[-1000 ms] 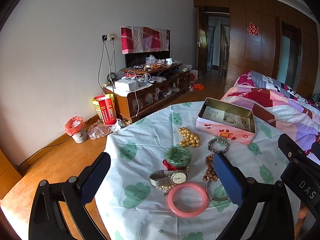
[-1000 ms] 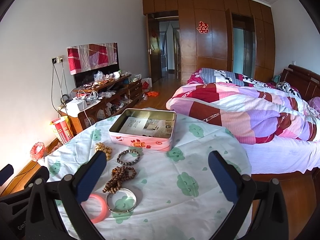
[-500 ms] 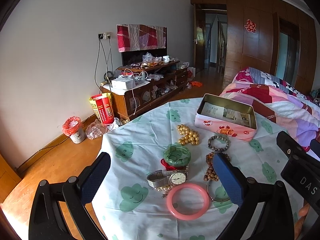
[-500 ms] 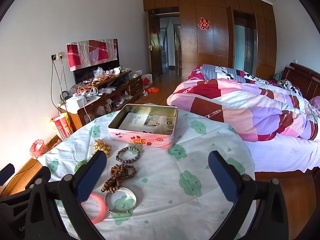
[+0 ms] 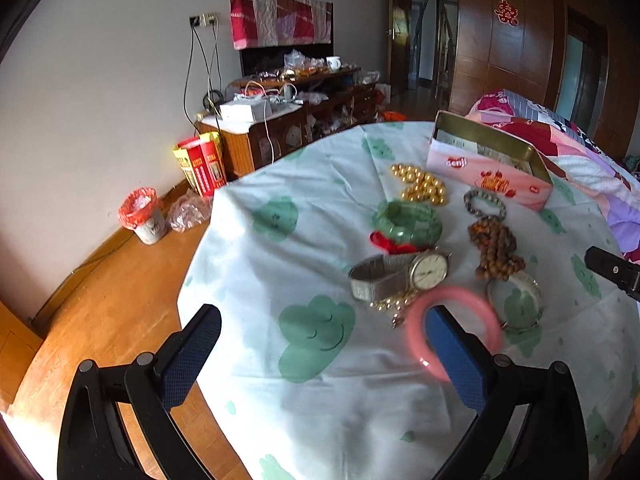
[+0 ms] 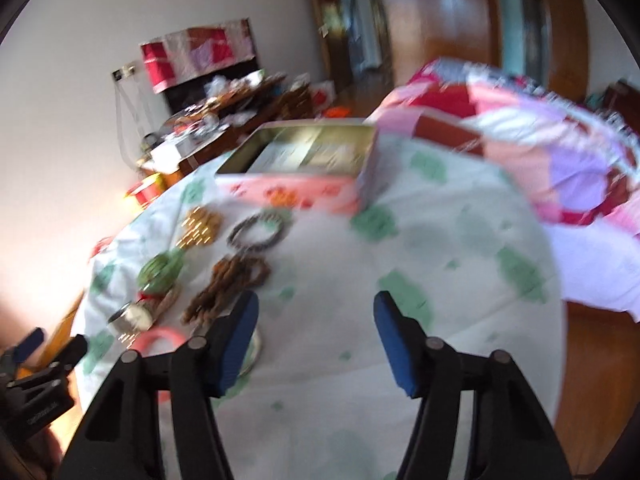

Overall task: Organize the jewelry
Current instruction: 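Grasp the brown wooden bead strand with the right gripper, then grasp the green jade bangle with the left gripper while the right gripper lifts the beads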

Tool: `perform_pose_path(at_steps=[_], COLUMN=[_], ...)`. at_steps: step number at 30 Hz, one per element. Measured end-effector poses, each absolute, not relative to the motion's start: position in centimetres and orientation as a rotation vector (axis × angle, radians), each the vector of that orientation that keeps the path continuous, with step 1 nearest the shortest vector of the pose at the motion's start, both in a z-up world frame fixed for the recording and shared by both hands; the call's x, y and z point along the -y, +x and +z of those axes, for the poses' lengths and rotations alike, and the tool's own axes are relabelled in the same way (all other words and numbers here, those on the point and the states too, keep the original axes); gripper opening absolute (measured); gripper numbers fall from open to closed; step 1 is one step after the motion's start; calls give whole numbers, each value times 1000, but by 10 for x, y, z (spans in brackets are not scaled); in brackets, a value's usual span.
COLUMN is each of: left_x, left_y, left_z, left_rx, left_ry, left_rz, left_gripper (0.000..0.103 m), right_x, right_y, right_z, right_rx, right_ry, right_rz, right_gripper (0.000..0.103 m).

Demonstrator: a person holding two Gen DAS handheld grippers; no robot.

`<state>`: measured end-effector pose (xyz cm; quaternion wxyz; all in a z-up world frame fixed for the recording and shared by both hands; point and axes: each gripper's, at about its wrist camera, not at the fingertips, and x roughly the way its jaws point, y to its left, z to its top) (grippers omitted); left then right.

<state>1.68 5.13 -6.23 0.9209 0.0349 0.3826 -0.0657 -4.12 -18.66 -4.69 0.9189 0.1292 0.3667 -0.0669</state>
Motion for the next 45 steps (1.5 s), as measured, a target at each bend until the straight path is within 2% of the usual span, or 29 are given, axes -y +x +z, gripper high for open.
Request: perform_pose_path(at_steps=[15,18,20,22,23,25,26,30,34,38,39,40,41,42,43,44,45], left_x=[-42,-39,-35,-28,-22,-11,-6,8,26,46,50,52,53,53,50,47,43], left_y=[52,62,71,79,83,90,94,106,111,116,119,121,123,124,124,125,126], left_z=[-51,-46,-46,-47,-47,-45,-46,-50,-59,-68,-72,-76,-80,-86,-88,-87,-86], left_rx=[-750,-739,-748,-752,-752,-745,-754,-791,-814,-839,-857,-874,-894,-922,-926,-928,-933], left_ry=[82,80,78,82,95,112,110,70,98,168,198,223,235,237,227,201,179], left_rz=[-210,-241,-266,-285,-290,-300,-319,-410,-449,-456,-442,-433,-436,-439,-441,-450,-454], left_gripper=[102,102,102,102,101,84,73,55,55,55,53,47,32,23,22,12,8], right_x=[148,140,139,144,147,155,160,178,200,209,210,209,210,207,207,207,207], right_y=[44,57,58,59,59,57,54,42,25,22,23,25,25,27,27,25,25], right_z=[-78,-90,-90,-91,-91,-90,-87,-61,-38,-39,-43,-47,-50,-50,-50,-49,-48], right_rx=[-927,-987,-977,-966,-965,-957,-941,-849,-763,-756,-767,-776,-784,-790,-790,-788,-787], right_ry=[333,282,252,268,281,303,312,337,328,335,342,353,362,369,370,370,371], right_rz=[115,81,90,105,113,106,98,73,13,-10,-8,-5,0,5,6,5,8], right_gripper=[63,51,33,26,25,25,25,25,25,25,25,25,25,25,25,25,25])
